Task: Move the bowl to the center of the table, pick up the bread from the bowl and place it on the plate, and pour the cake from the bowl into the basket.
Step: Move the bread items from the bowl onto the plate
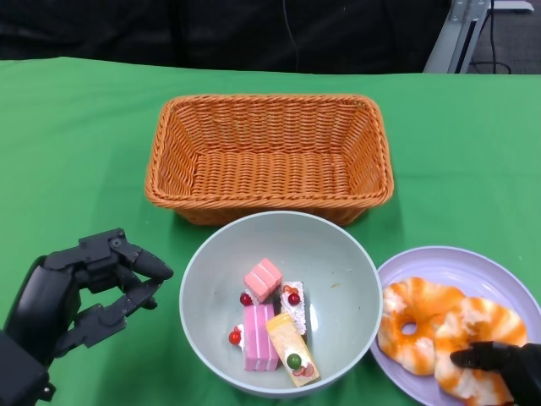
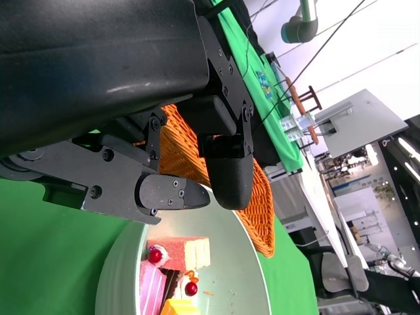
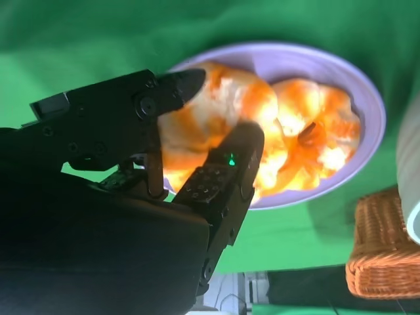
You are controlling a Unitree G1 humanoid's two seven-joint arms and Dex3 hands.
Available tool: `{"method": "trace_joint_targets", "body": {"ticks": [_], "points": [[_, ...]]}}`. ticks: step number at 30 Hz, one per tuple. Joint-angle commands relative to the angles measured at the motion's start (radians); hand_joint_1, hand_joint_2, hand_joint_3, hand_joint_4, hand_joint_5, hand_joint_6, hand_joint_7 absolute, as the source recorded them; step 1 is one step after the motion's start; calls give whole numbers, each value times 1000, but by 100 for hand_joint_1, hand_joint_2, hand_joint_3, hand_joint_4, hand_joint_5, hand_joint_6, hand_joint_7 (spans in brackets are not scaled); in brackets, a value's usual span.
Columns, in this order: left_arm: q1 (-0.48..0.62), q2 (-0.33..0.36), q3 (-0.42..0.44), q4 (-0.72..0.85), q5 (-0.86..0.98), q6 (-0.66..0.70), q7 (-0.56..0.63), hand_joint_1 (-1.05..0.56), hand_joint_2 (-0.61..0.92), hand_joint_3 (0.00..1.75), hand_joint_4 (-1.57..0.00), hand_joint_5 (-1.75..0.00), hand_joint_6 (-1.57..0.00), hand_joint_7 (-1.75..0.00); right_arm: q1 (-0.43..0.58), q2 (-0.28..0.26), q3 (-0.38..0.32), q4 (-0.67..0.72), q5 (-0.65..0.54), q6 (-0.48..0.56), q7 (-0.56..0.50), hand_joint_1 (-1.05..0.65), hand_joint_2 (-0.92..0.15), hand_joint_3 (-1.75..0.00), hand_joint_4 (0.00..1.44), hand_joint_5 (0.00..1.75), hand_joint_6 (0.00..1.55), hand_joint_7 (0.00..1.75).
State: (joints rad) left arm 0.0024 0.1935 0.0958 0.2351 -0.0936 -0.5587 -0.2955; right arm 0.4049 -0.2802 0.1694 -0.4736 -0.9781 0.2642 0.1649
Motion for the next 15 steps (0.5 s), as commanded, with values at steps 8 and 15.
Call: {"method": "trace_joint_targets", "body": {"ticks": [8,15], "points": [[-3,20,8,3,-2,-2,-3,-11,92,29,-79,-134,-82,-98,32,19,3,-263,-76,110,233,-57,-92,-2,55,10,39,0],[-3,20,9,7,-4,-3,-4,-13,92,27,-79,-134,-82,-98,28,41,-1,-337,-113,130,349,-60,-92,-3,57,7,37,0]]}}
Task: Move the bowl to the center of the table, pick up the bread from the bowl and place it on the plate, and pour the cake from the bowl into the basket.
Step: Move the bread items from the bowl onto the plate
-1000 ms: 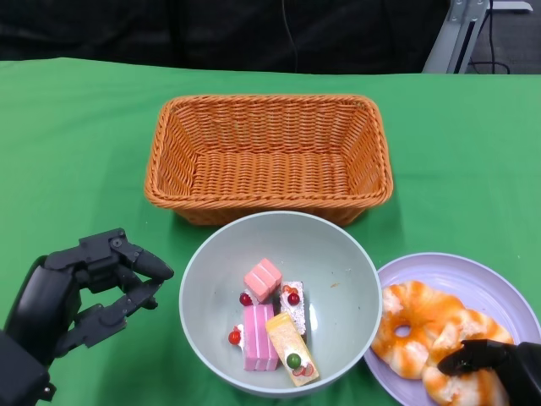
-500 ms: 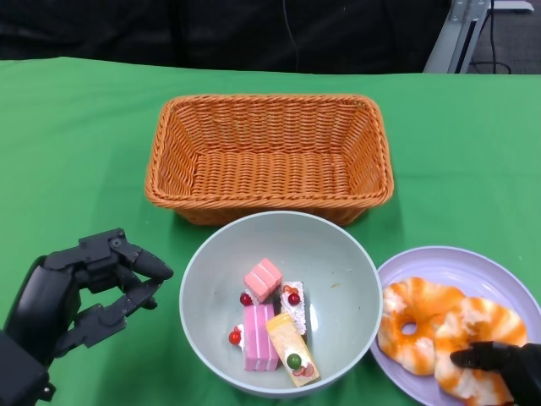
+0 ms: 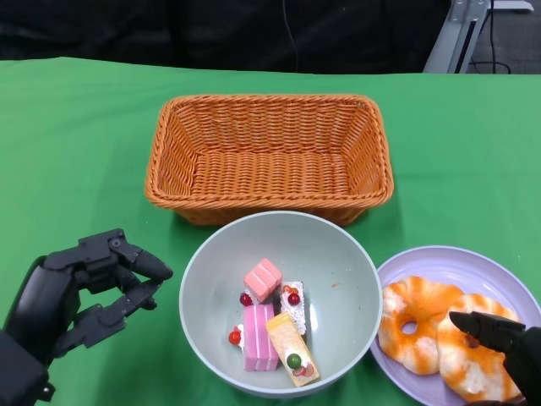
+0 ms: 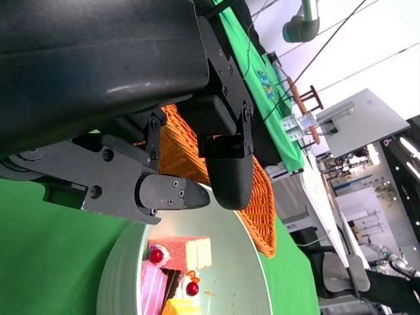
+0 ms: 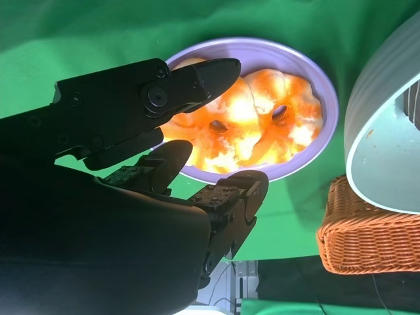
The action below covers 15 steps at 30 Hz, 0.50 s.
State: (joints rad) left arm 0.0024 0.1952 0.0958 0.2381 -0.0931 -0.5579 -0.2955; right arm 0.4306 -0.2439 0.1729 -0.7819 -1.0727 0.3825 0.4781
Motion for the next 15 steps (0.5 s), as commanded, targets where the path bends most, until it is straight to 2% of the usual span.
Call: {"method": "trace_joint_targets", "body": {"ticks": [1,4,6,9,12,15], "points": [[-3,19,9,3,-4,-3,-3,-13,92,27,-79,-134,-82,-98,2,8,-5,-32,-24,11,44,-60,-92,-3,57,7,37,0],[2,19,9,-8,-2,2,-1,-11,92,29,-79,-134,-82,-99,4,19,-11,-79,-26,16,93,-61,-92,-3,56,6,37,0],[2,19,10,-9,-2,2,0,-10,92,30,-78,-134,-81,-99,6,51,-25,-121,19,7,65,-60,-92,-4,60,7,41,2],[0,19,11,-4,2,-2,4,-10,92,30,-78,-134,-82,-99,8,113,-50,-159,143,-21,-19,-56,-92,-5,67,9,48,4],[-6,21,12,8,1,-4,1,-9,92,31,-78,-134,-82,-99,15,169,-82,-178,332,-90,-103,-53,-92,-5,70,9,53,5],[-11,22,12,19,-8,-9,-7,-10,92,30,-78,-134,-81,-99,28,214,-99,-185,503,-127,-142,-52,-92,-4,72,10,56,6]]}}
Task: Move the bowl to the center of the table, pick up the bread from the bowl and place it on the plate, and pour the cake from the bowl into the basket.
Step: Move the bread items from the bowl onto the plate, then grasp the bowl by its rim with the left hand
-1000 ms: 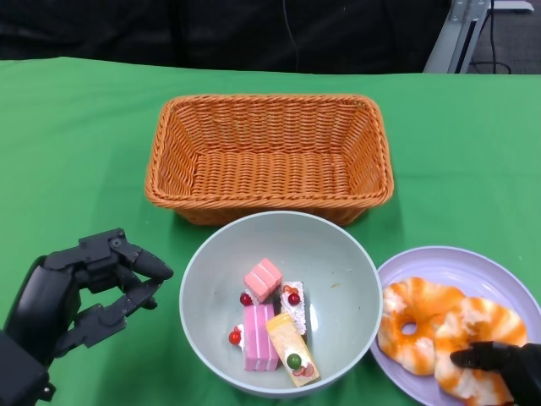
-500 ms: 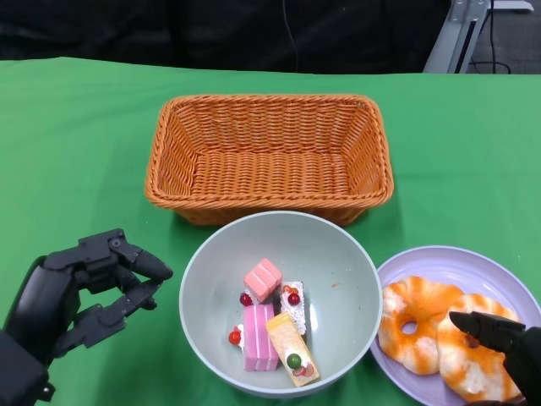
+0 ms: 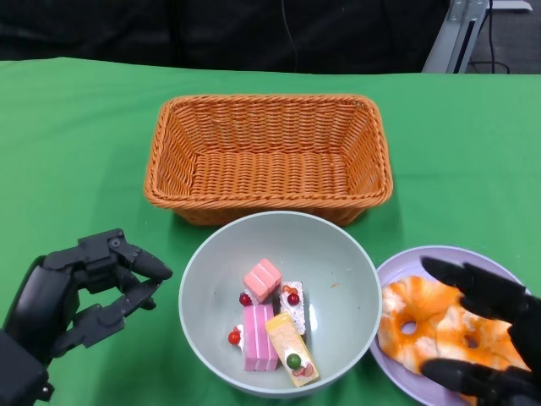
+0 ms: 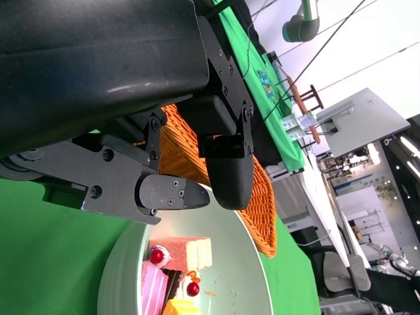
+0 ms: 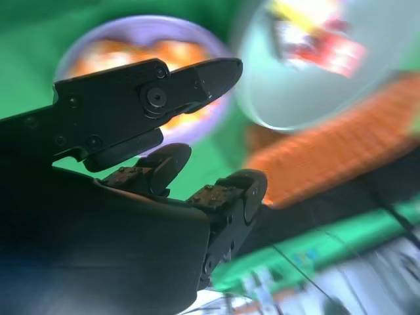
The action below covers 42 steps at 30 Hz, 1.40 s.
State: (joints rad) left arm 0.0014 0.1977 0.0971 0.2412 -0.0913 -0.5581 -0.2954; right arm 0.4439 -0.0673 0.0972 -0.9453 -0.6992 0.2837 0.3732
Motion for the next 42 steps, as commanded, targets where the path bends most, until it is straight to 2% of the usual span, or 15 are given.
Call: {"method": "trace_joint_targets", "body": {"ticks": [1,5,8,9,11,12,14,15,18,23,24,29,35,39,42], "points": [[-11,19,11,18,-14,-8,-10,-11,92,29,-78,-134,-81,-99,19,49,-28,-23,191,-41,-45,-51,-92,-4,73,10,57,6],[-12,19,11,20,-12,-8,-8,-13,92,27,-78,-133,-82,-99,37,73,-33,-10,365,-98,-83,-47,-92,-3,78,11,62,6],[-13,22,14,29,-14,-16,-12,-12,92,28,-78,-133,-82,-99,60,117,-21,48,544,-192,-120,-22,-92,-6,90,23,80,15],[-14,23,15,31,-15,-16,-13,-11,92,28,-78,-132,-81,-98,65,118,-18,64,572,-217,-130,-19,-91,-11,86,51,87,21],[-15,26,17,33,-22,-19,-20,-11,92,28,-77,-132,-81,-98,79,125,-4,89,600,-253,-157,-18,-90,-15,77,78,90,26],[-16,27,19,35,-28,-21,-25,-12,92,27,-77,-130,-81,-96,88,135,7,99,616,-265,-173,-18,-87,-27,84,99,97,44],[-18,32,22,39,-55,-26,-49,-14,92,25,-77,-127,-82,-91,106,157,26,112,691,-255,-190,-16,-67,-71,86,118,88,84],[-18,36,23,36,-67,-24,-61,-17,92,18,-76,-115,-84,-76,110,161,30,119,737,-249,-190,-14,-62,-90,83,137,80,110],[-19,66,25,18,-88,-42,-113,-23,92,11,-76,-88,-88,-40,111,158,32,141,810,-242,-202,-14,-58,-108,77,160,69,140],[-18,176,11,-41,-55,-110,-225,-41,92,9,-73,-44,-83,-6,101,137,25,167,849,-232,-223,-14,-56,-115,74,167,64,148],[-14,211,7,-63,-44,-120,-252,-44,92,8,-68,-30,-76,-2,95,135,21,180,849,-235,-229,-12,-56,-114,73,166,64,146],[-31,349,-42,-110,-67,-259,-411,-48,92,5,-58,-9,-61,0,40,122,-24,266,845,-253,-250,-8,-57,-111,75,162,66,139],[-91,358,-92,-22,53,-529,-411,-48,90,1,-62,-6,-65,-2,6,114,-41,314,853,-257,-257,-9,-53,-114,74,163,66,139],[-164,291,-98,97,207,-751,-342,-45,87,0,-73,-7,-73,-4,16,113,-37,320,839,-267,-265,-8,-55,-108,74,161,67,138],[-206,259,-96,163,309,-841,-295,-43,86,0,-79,-7,-78,-4,15,111,-36,318,842,-264,-265,-7,-56,-107,74,160,67,136]]}}
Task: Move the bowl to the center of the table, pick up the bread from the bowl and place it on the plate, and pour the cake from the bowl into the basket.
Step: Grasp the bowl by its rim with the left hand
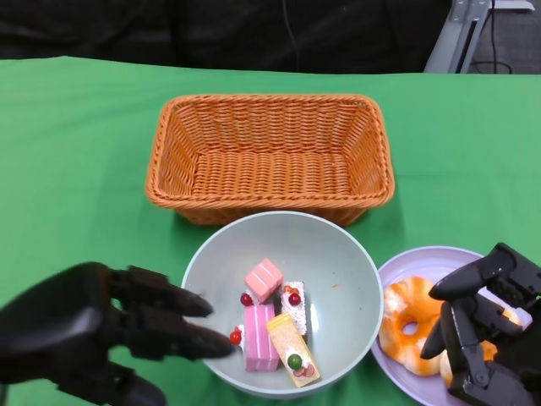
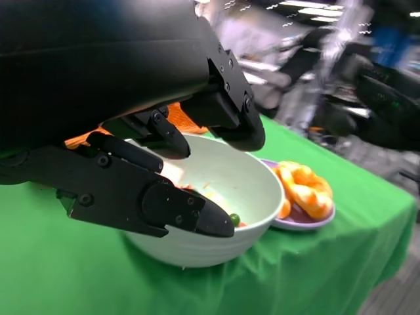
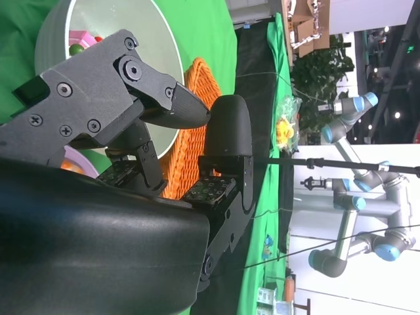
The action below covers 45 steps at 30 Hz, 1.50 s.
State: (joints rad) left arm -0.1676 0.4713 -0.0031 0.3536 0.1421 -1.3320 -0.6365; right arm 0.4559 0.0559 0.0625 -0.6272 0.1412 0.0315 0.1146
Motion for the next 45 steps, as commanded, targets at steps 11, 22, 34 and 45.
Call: {"method": "trace_joint_targets", "body": {"ticks": [11,22,34,45], "points": [[-70,-60,-2,-41,494,17,160,-41,88,1,-97,-5,-91,-2,13,-16,22,-8,-7,-17,-7,-8,-54,-109,75,159,68,137],[-11,-32,-129,-264,685,340,267,-45,92,2,-98,-2,-90,0,45,-28,70,-24,-46,-35,-20,-7,-58,-94,73,156,70,128],[-42,54,-225,-238,606,404,329,-45,92,11,-99,-2,-88,0,45,-38,63,-19,-41,-32,-18,-7,-58,-95,73,156,69,128],[-27,63,-305,-303,717,543,335,-47,92,10,-97,-1,-88,0,51,-49,66,-17,-47,-36,-14,-5,-59,-95,73,155,69,128]]}}
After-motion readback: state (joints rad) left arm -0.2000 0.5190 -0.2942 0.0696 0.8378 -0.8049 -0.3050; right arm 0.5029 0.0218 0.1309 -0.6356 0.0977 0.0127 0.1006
